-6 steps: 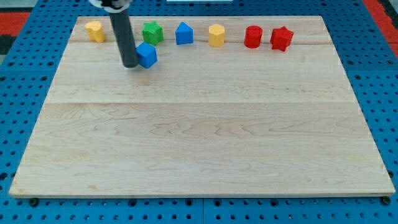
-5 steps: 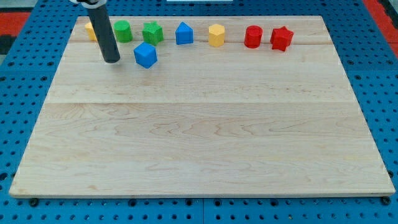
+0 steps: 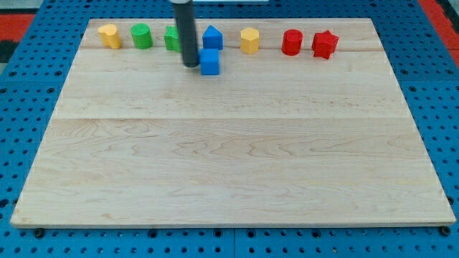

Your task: Move blue cube below the red blocks

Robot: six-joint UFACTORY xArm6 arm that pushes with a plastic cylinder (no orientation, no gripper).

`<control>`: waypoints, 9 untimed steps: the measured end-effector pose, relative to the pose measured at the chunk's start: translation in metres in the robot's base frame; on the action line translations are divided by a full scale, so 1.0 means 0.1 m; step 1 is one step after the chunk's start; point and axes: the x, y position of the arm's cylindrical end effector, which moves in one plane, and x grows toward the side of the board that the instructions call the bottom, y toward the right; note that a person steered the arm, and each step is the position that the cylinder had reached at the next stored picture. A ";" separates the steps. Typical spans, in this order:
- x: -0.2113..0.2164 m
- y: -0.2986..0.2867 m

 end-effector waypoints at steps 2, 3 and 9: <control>-0.04 0.35; -0.15 0.39; -0.35 0.97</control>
